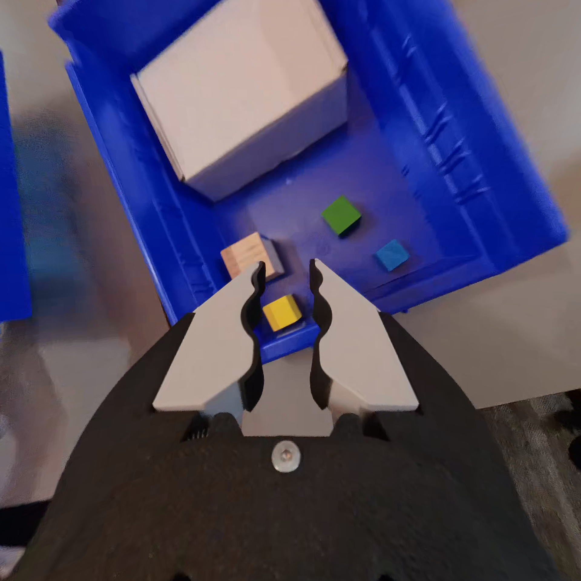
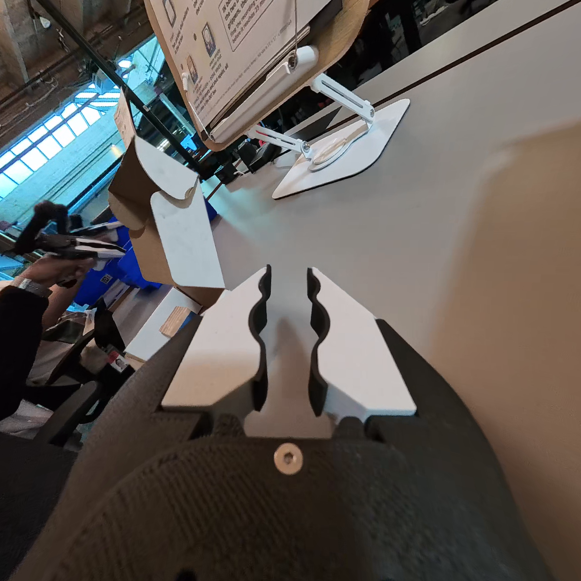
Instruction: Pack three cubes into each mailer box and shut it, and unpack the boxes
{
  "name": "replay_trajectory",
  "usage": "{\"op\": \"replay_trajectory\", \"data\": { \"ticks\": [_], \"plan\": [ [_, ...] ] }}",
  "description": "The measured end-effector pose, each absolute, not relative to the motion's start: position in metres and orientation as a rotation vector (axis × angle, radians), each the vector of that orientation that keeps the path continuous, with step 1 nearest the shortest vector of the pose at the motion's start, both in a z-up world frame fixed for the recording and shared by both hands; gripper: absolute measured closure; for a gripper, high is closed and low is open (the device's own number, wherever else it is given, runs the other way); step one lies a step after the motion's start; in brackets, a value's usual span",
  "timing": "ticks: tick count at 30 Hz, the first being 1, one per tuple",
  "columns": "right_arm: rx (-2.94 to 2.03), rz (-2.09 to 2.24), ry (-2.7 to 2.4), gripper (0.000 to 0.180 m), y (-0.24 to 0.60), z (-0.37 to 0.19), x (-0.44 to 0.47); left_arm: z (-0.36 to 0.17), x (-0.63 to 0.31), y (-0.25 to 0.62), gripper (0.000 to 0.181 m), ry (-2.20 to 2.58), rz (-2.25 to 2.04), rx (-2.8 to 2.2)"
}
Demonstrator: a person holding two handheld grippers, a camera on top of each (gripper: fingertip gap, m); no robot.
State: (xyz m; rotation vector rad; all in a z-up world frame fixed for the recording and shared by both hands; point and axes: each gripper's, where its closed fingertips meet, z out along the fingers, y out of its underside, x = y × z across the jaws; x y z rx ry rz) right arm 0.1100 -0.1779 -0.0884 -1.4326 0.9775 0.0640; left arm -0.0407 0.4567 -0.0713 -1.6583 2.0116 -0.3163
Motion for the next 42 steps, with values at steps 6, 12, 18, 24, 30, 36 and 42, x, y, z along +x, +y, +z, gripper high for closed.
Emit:
{"op": "replay_trajectory", "data": {
  "ticks": [6,12,18,24,30,36,42],
  "plan": [
    [-1.389,0.266,0.983,0.157,-0.168,-0.093,0.115,-0.095,-0.049,0.47,0.147,2.054,-0.055,-1.686],
    [-1.367,0.277,0.956,0.156,-0.169,-0.088,0.115,-0.097,-0.031,0.45,0.149,2.058,-0.189,-1.732],
    [-1.382,0.274,0.942,0.156,-0.166,-0.088,0.113,-0.123,-0.01,0.425,0.143,2.158,-0.21,-1.767],
    [-1.393,0.278,0.941,0.157,-0.164,-0.089,0.111,-0.147,-0.006,0.43,0.123,2.134,0.001,-1.88],
    [-1.394,0.287,0.945,0.157,-0.163,-0.09,0.111,-0.14,-0.005,0.429,0.148,2.13,-0.058,-1.844],
    [-1.39,0.31,0.94,0.157,-0.161,-0.09,0.111,-0.075,-0.011,0.439,0.152,1.931,-0.17,-1.72],
    [-1.417,0.285,0.946,0.162,-0.159,-0.092,0.109,-0.06,-0.066,0.434,0.153,1.941,-0.171,-1.712]
  ]
}}
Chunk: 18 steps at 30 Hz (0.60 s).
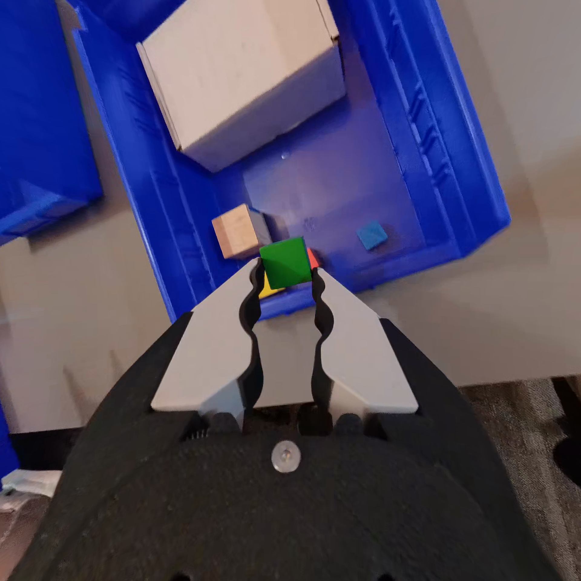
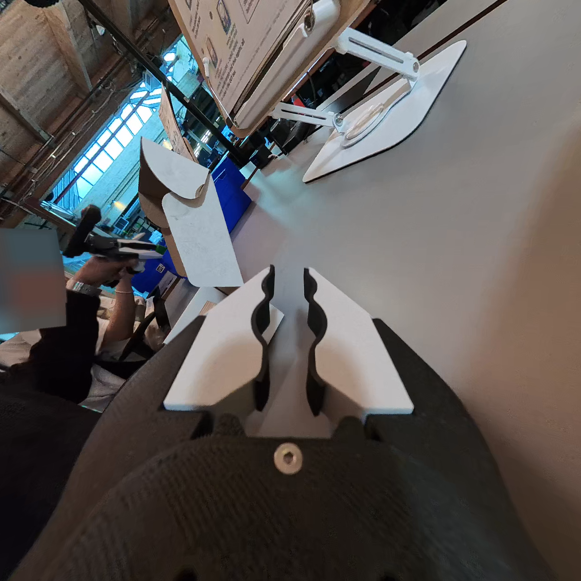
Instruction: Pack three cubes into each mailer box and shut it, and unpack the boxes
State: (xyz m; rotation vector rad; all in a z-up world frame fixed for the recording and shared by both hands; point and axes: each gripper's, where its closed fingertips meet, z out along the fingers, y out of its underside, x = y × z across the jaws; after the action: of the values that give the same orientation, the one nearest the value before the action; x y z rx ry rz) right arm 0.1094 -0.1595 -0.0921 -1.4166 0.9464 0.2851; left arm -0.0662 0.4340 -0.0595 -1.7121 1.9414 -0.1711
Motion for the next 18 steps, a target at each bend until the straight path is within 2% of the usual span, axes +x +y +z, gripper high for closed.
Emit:
{"op": "replay_trajectory", "data": {
  "ticks": [9,18],
  "plan": [
    [-1.555,0.258,0.836,0.163,-0.136,-0.087,0.09,-0.01,-0.099,0.362,0.153,1.978,-0.373,-1.539],
    [-1.494,0.263,0.757,0.163,-0.143,-0.067,0.08,-0.015,-0.075,0.18,0.153,2.291,-0.561,-1.184]
  ]
}}
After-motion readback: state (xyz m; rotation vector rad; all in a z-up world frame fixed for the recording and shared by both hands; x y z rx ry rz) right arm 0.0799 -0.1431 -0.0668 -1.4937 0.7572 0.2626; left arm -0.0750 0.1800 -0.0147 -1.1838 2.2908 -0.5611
